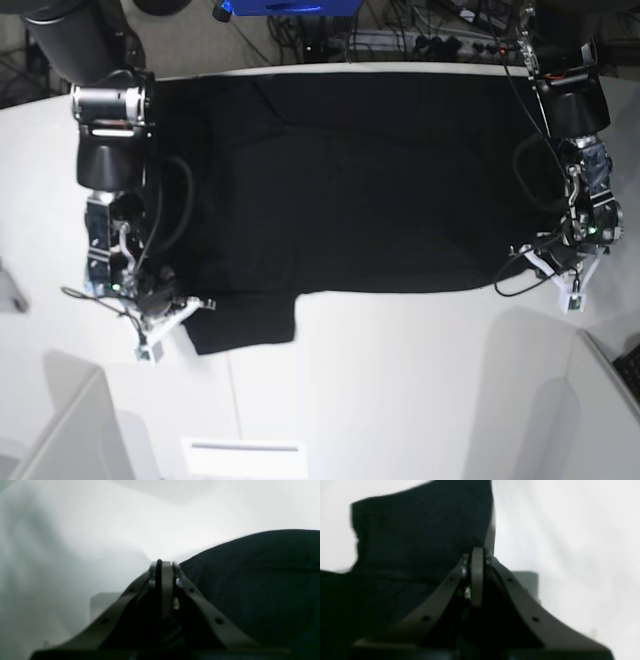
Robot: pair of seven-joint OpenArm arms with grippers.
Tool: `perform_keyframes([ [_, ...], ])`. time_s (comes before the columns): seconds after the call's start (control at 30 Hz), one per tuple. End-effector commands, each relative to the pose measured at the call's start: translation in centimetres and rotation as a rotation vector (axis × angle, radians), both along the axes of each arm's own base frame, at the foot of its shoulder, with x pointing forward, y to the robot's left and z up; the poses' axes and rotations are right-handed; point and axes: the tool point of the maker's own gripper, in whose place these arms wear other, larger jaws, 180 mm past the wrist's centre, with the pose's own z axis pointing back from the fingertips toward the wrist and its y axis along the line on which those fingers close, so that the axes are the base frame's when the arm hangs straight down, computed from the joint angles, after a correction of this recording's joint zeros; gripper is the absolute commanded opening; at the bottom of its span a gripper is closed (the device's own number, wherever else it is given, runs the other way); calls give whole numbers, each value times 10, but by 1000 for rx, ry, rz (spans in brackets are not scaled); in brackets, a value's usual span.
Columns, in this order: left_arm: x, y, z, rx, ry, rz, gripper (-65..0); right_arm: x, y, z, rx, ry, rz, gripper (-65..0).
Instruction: Fold the T-shirt properly
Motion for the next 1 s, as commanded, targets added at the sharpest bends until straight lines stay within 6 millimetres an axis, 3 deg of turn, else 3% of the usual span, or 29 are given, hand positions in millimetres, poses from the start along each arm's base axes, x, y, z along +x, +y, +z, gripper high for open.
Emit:
perform_keyframes([
  [0.0,9,5,20,3,-62,-6,-650,17,-4,25,-2,-73,-6,-650],
  [0.3,-4,-15,35,-27,-123,-56,-650,4,-3,24,-14,-72,10,-650],
  [0.5,-28,3,47,1,-119,-9,-650,-8,0,23,-24,-63,27,-650],
  [0.7,-39,-4,65,43,-143,-42,-650,-17,1,17,-27,-53,29,-650],
  [0.87,-50,-11,63,60,-131,-68,-650,-25,5,28,-39,-92,48,-650],
  [0.97,-60,-13,59,65,-115,-76,-650,-28,-8,35,-35,-85,11,-650],
])
